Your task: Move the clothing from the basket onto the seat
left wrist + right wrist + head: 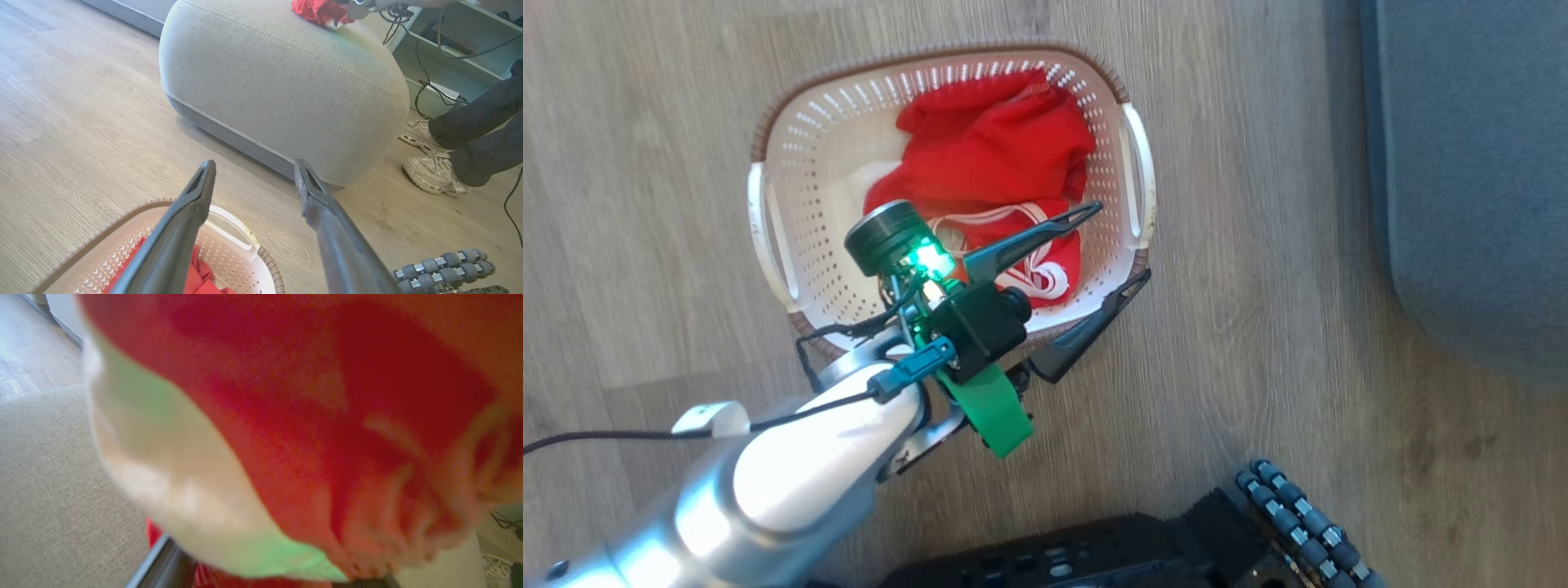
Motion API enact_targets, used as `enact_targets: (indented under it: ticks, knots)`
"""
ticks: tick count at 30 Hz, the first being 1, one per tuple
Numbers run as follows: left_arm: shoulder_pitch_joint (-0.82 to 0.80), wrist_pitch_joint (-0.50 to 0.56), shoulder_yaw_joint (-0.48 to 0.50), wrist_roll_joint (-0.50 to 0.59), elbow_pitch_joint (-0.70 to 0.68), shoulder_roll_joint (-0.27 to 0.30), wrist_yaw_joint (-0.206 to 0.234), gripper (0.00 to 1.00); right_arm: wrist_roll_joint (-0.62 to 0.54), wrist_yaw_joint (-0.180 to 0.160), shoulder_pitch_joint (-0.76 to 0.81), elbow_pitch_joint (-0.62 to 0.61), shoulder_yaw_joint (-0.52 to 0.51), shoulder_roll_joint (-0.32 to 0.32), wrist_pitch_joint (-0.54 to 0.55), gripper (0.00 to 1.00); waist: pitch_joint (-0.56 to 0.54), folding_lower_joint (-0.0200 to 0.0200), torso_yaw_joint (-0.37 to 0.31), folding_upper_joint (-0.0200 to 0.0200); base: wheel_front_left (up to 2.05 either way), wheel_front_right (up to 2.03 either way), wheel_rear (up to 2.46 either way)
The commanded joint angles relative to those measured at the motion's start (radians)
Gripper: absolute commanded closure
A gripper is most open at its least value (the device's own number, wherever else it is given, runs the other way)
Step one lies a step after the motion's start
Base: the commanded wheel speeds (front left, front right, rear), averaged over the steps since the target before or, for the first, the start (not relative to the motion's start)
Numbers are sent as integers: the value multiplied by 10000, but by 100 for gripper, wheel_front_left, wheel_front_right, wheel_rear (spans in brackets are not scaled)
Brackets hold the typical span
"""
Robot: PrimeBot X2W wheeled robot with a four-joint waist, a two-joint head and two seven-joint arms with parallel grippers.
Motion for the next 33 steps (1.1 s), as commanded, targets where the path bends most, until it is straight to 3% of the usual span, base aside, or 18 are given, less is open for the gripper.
enact_targets:
  ticks: [1,6,16,27,33]
  knots:
    - [167,-47,306,-74,-234,-76,-65,0,104,23,256,-20,351,-488,-119,0,-314,-1,27,0,0,0,0]
    - [291,-47,358,-140,-68,-383,-65,0,849,23,970,294,1412,-842,-157,0,-925,-1,122,0,0,0,0]
    - [689,-47,863,-250,474,-1023,-65,0,3351,23,3387,-832,3806,-819,-161,0,-2333,-1,395,0,0,0,0]
    - [1459,-47,1991,-239,1202,-1674,-65,0,4592,23,5505,-2045,6285,-8,-161,0,-3972,-1,929,0,0,0,0]
    - [1919,-47,2448,-187,1551,-1847,-65,0,4620,23,6160,-2522,6999,649,-162,0,-4682,-1,1135,0,0,0,0]
